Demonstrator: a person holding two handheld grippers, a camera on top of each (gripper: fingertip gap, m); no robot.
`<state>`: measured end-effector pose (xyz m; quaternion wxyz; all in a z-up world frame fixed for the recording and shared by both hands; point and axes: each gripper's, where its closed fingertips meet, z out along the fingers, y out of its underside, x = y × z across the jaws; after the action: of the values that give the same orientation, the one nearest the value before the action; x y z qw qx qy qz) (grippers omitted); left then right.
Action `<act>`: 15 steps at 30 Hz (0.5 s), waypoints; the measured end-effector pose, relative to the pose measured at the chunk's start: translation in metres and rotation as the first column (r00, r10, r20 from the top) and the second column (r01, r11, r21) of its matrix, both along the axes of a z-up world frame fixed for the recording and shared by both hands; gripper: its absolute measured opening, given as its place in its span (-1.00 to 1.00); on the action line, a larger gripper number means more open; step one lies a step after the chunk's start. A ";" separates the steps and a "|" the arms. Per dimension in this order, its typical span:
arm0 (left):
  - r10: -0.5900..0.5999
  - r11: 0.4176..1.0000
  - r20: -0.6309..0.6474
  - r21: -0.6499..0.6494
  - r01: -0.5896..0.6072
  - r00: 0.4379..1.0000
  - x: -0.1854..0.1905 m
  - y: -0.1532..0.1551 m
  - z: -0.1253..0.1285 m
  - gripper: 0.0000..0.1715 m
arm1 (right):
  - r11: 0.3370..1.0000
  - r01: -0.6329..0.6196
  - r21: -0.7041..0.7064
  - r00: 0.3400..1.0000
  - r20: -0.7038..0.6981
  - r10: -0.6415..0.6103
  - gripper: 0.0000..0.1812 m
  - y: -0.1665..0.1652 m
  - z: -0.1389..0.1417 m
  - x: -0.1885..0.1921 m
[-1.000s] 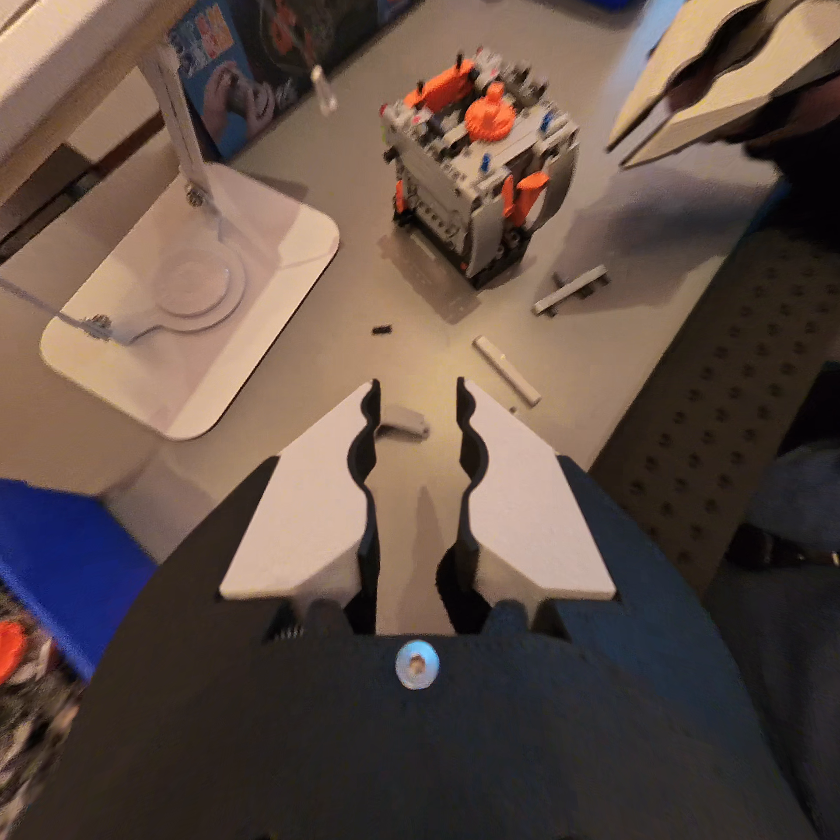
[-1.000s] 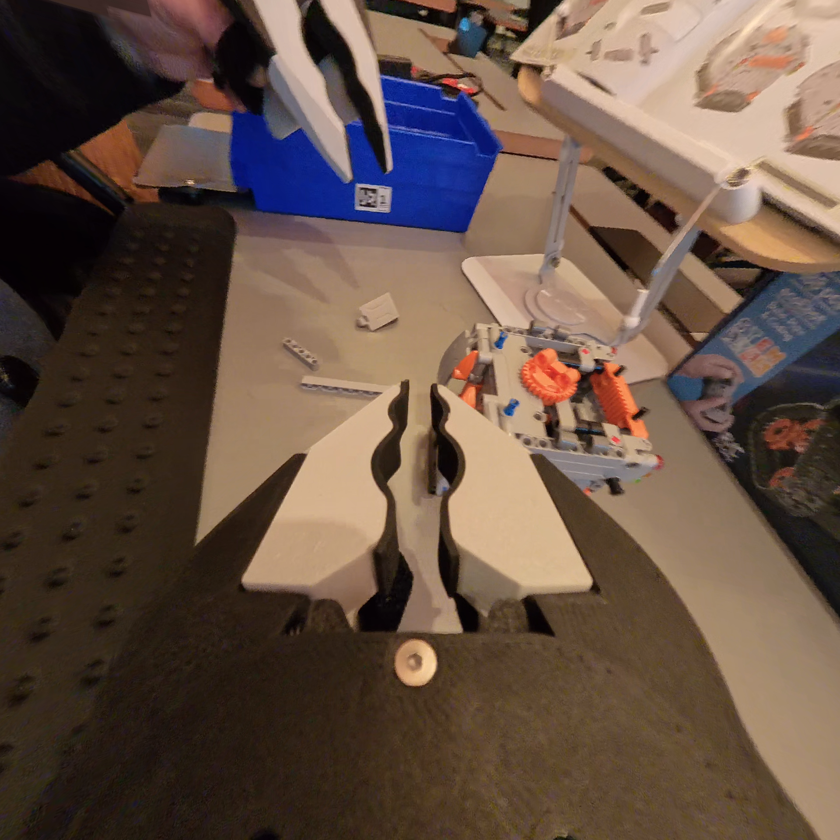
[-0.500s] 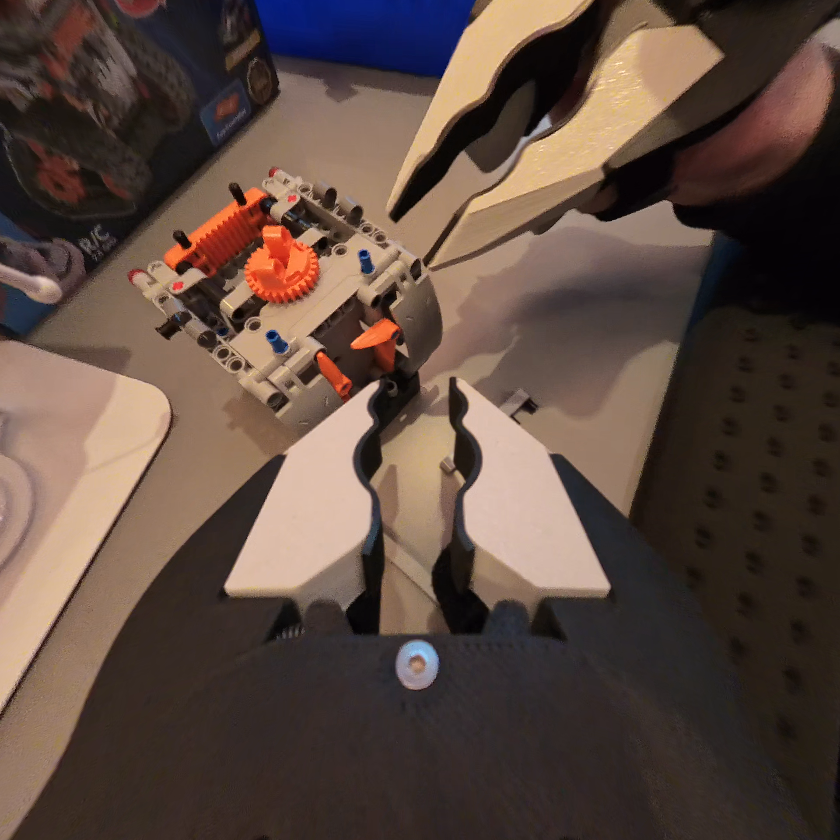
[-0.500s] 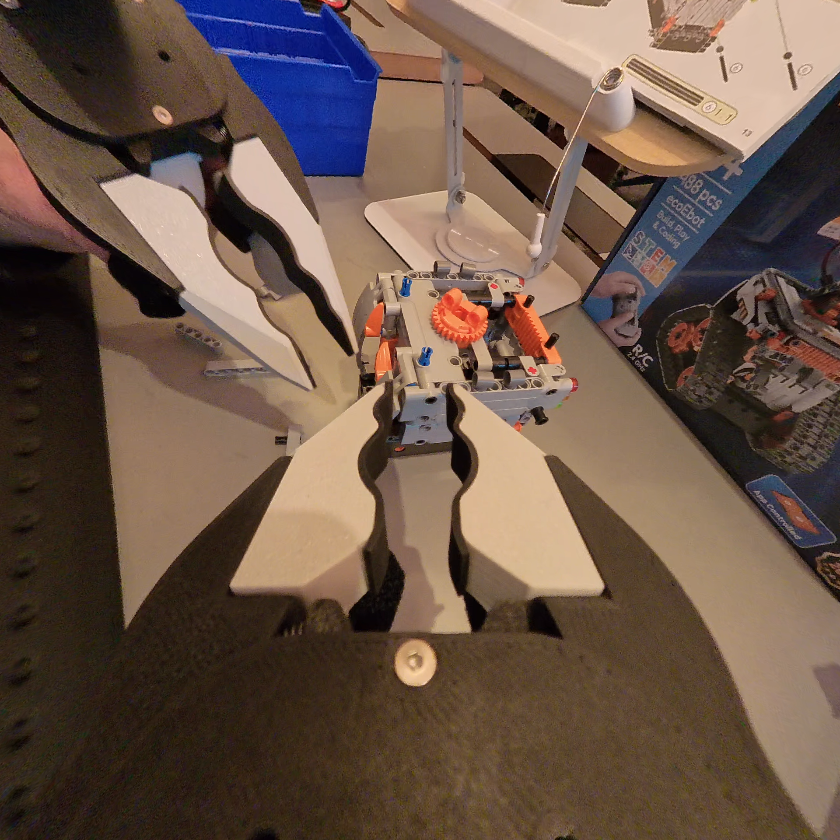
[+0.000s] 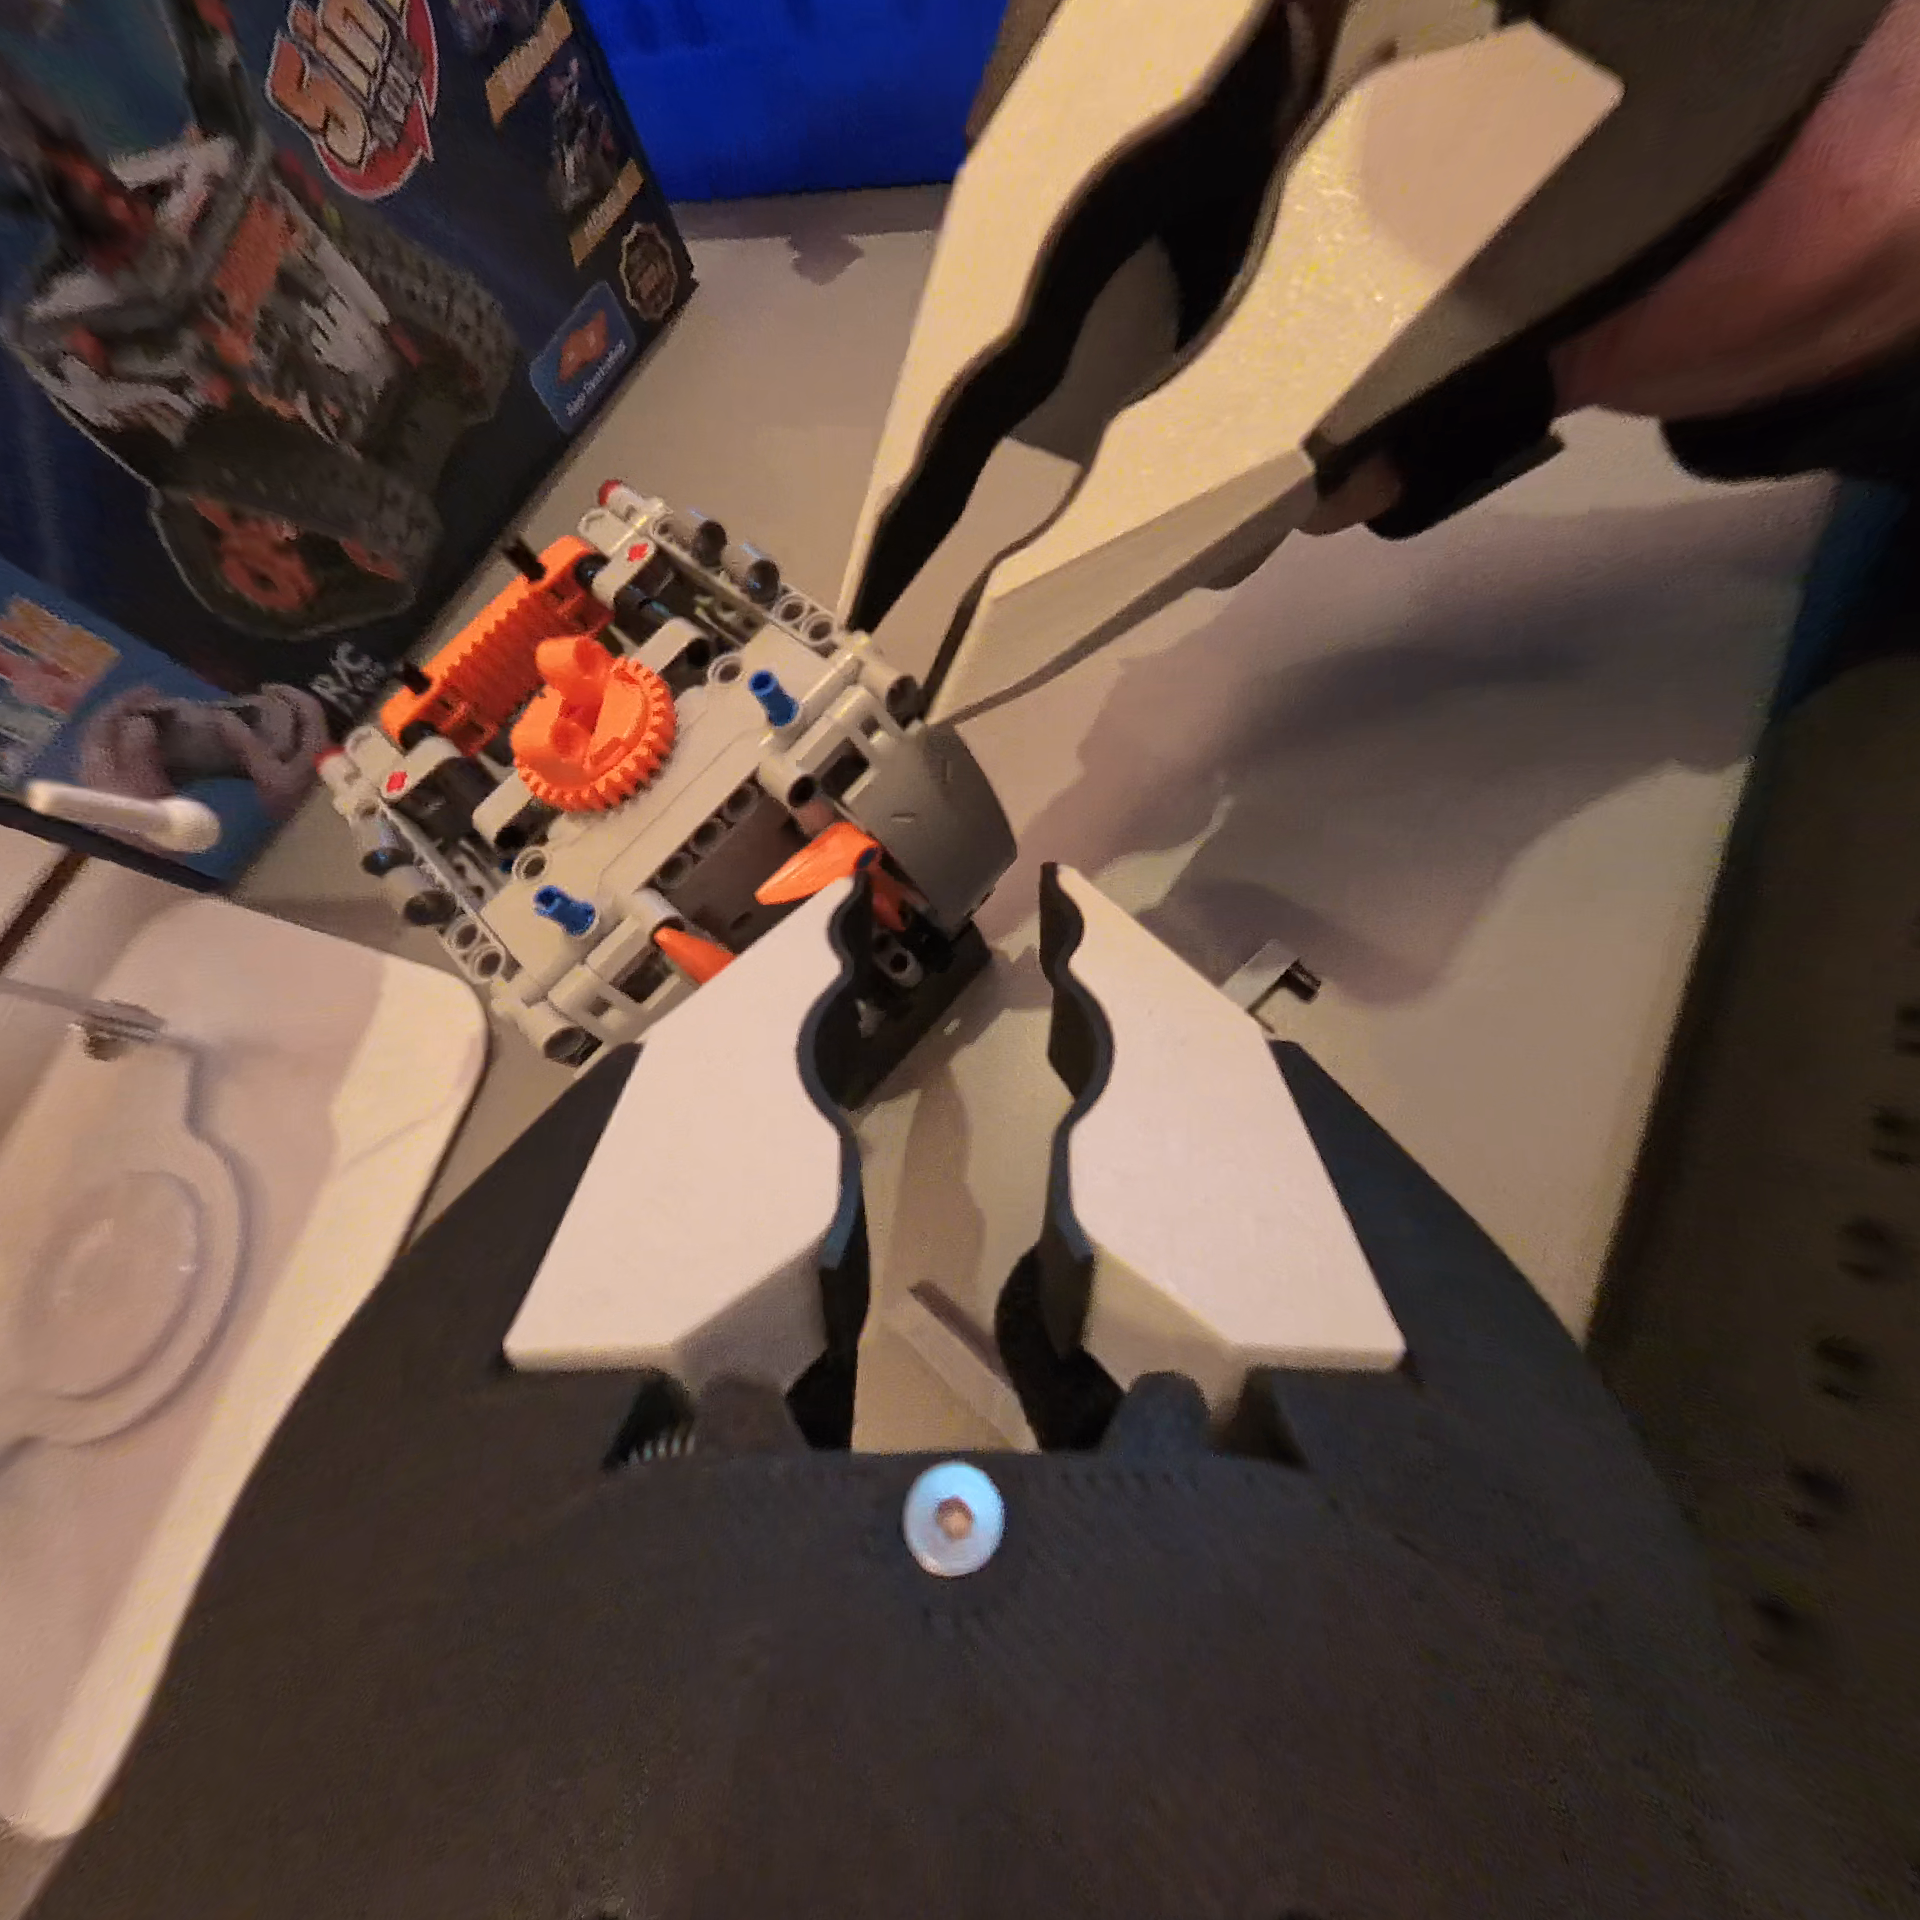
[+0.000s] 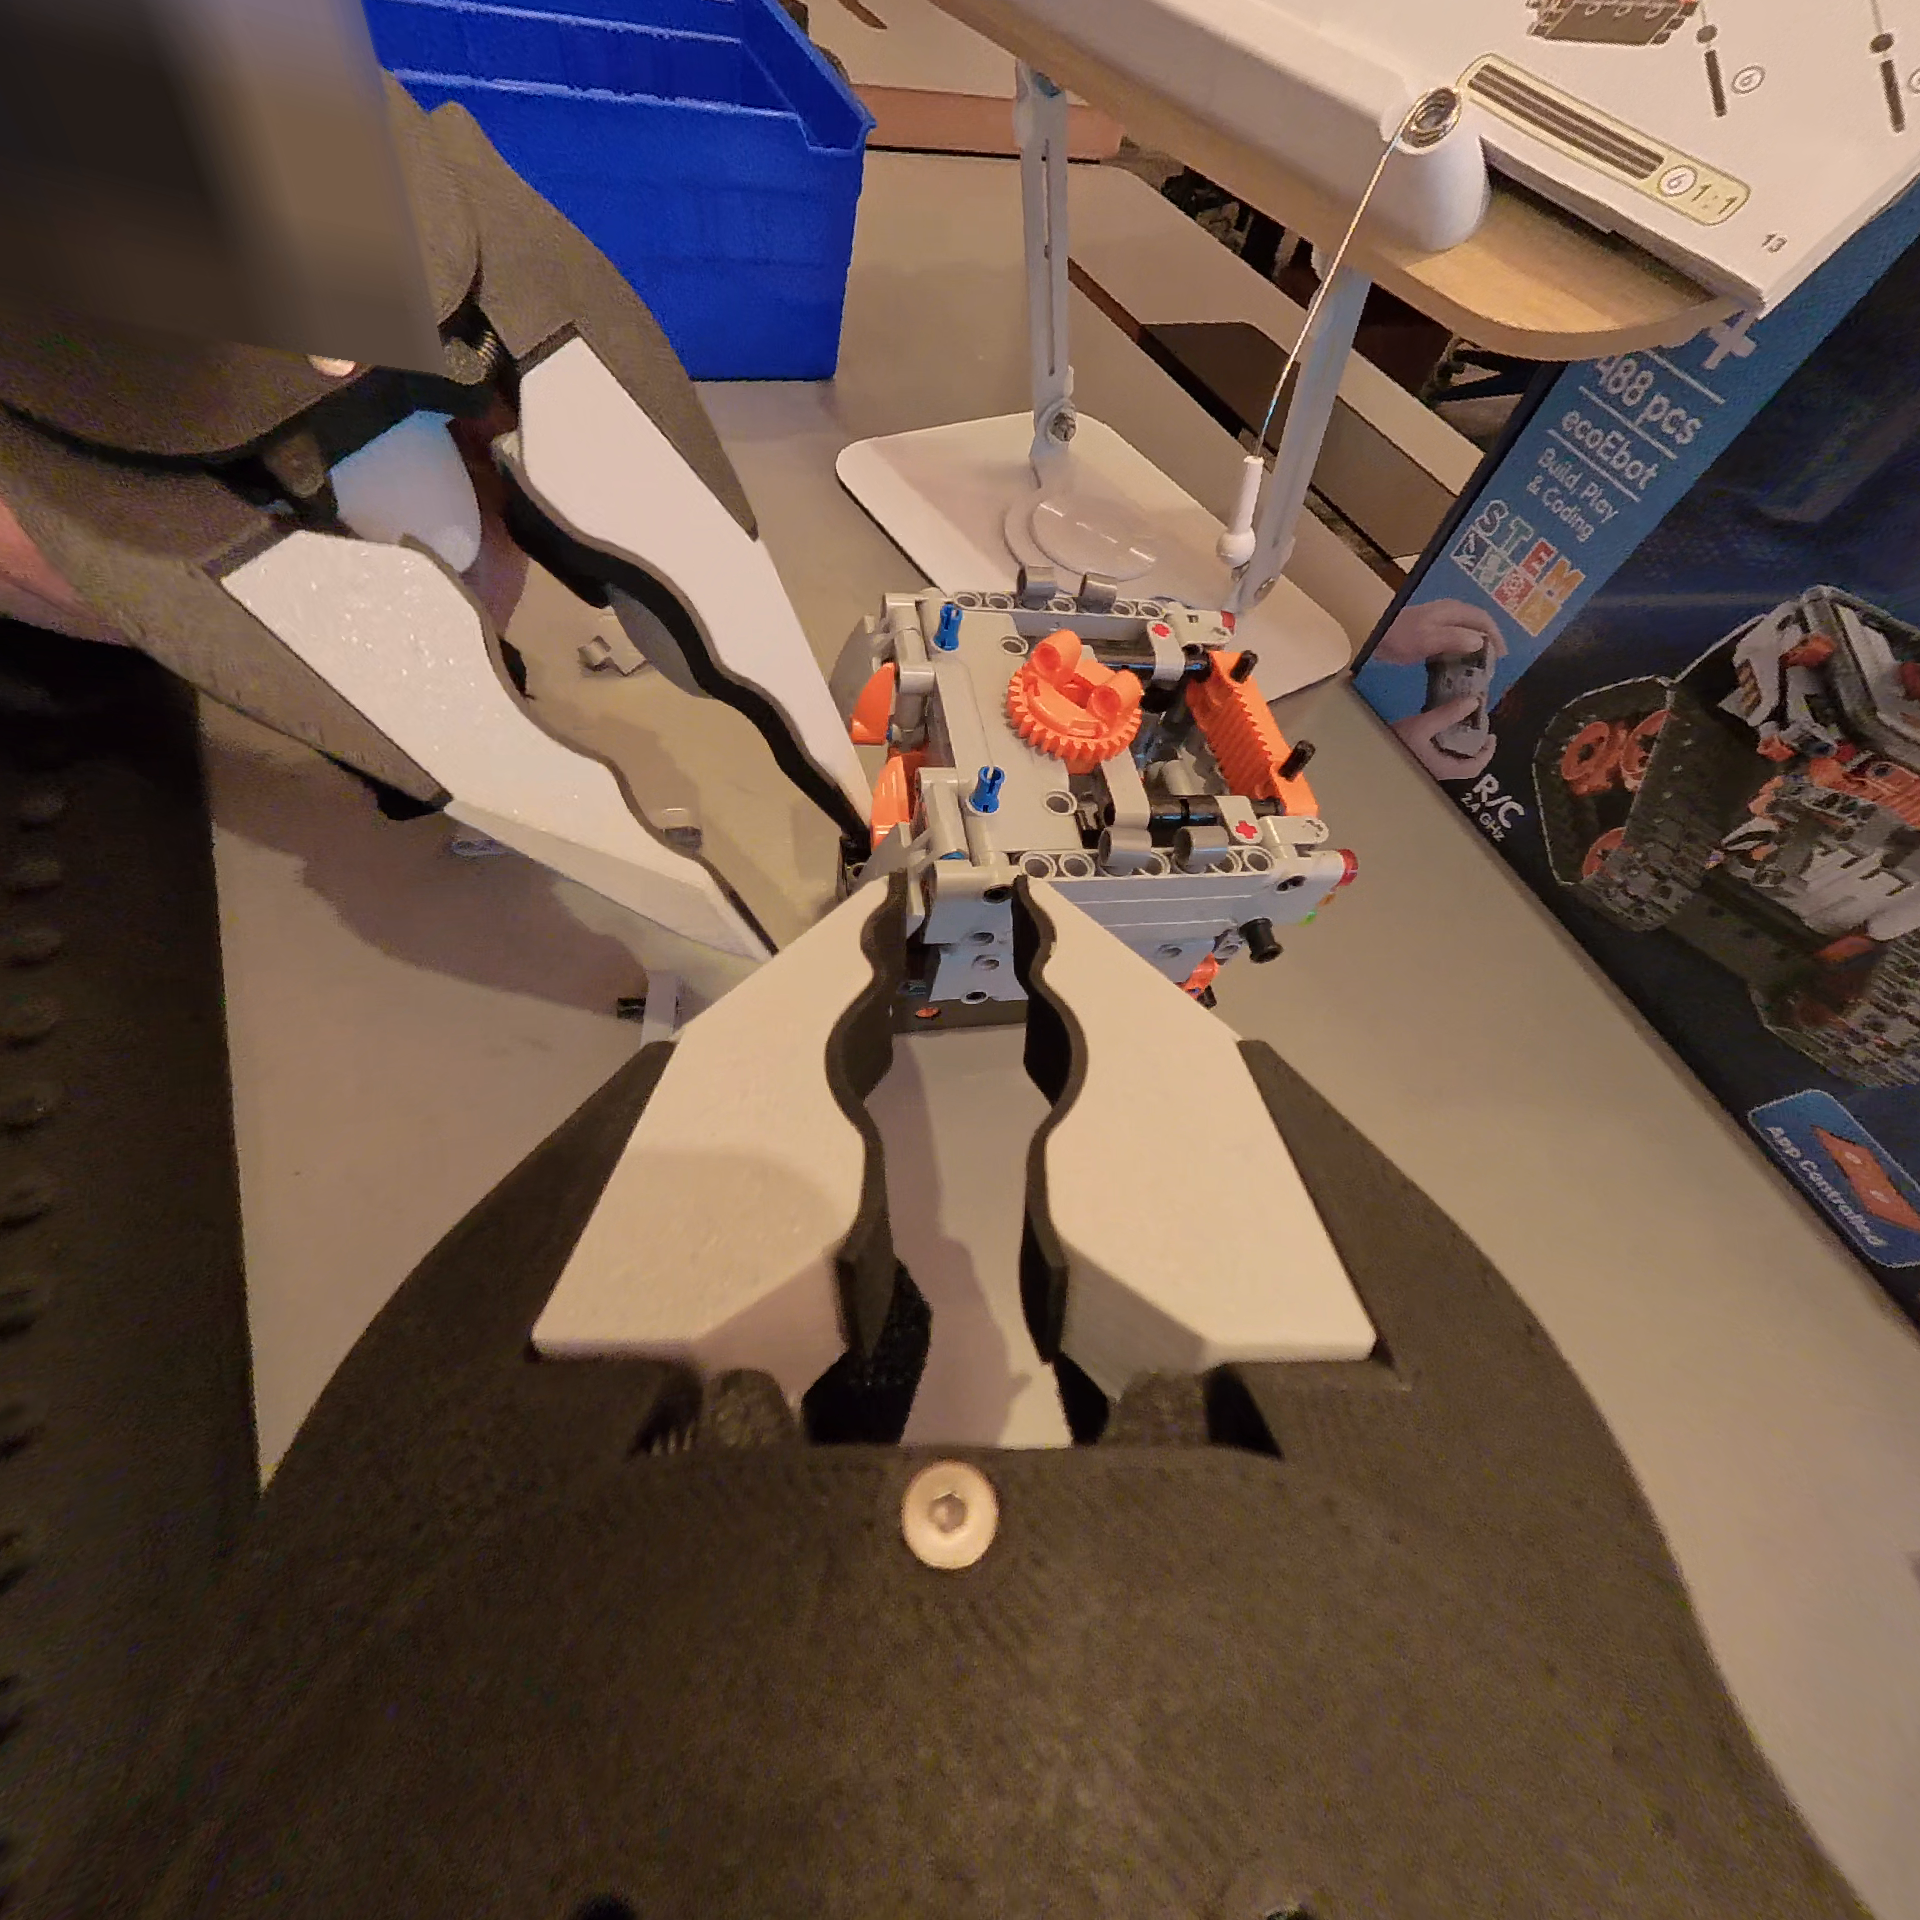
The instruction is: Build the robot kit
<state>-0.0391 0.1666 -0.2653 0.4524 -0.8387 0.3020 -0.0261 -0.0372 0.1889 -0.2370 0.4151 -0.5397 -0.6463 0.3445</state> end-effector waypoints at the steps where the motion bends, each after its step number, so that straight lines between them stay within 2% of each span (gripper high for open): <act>1: 0.002 1.000 -0.045 0.011 -0.001 0.999 -0.002 0.001 -0.001 -0.68 | 1.000 0.000 -0.003 1.000 0.002 0.000 -0.83 0.000 0.000 0.000; 3: 0.005 0.999 -0.125 0.034 -0.001 0.992 -0.005 0.001 -0.001 -0.72 | 1.000 0.002 -0.004 1.000 0.003 -0.002 -0.86 0.001 0.000 0.000; 4: 0.014 0.999 -0.122 0.030 -0.011 0.992 -0.006 0.001 -0.001 -0.71 | 1.000 -0.001 -0.007 1.000 0.001 0.001 -0.86 0.001 0.000 -0.001; 6: 0.039 0.999 -0.022 0.006 -0.039 0.999 -0.006 -0.001 0.001 -0.66 | 1.000 0.000 -0.004 1.000 0.001 0.000 -0.86 0.000 0.000 -0.001; 8: 0.093 0.994 0.068 -0.064 -0.088 0.993 -0.009 -0.002 -0.004 -0.50 | 1.000 -0.003 -0.012 1.000 -0.002 0.003 -0.85 -0.001 0.000 -0.002; 11: 0.128 0.989 0.194 -0.095 -0.111 0.973 -0.010 -0.002 -0.002 -0.50 | 1.000 -0.017 -0.014 1.000 -0.003 0.016 -0.86 -0.008 -0.001 -0.006; 13: 0.142 0.988 0.236 -0.092 -0.124 0.961 -0.014 -0.001 -0.001 -0.48 | 1.000 -0.027 -0.013 1.000 -0.003 0.027 -0.82 -0.013 -0.002 -0.011; 15: 0.153 0.987 0.295 -0.097 -0.130 0.943 -0.019 0.001 0.001 -0.50 | 0.999 -0.048 -0.003 0.999 0.006 0.048 -0.91 -0.019 -0.004 -0.015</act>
<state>-0.0583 0.1671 -0.2638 0.4615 -0.8611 0.1671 -0.1326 -0.0524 0.1701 -0.2407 0.4041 -0.5257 -0.6597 0.3539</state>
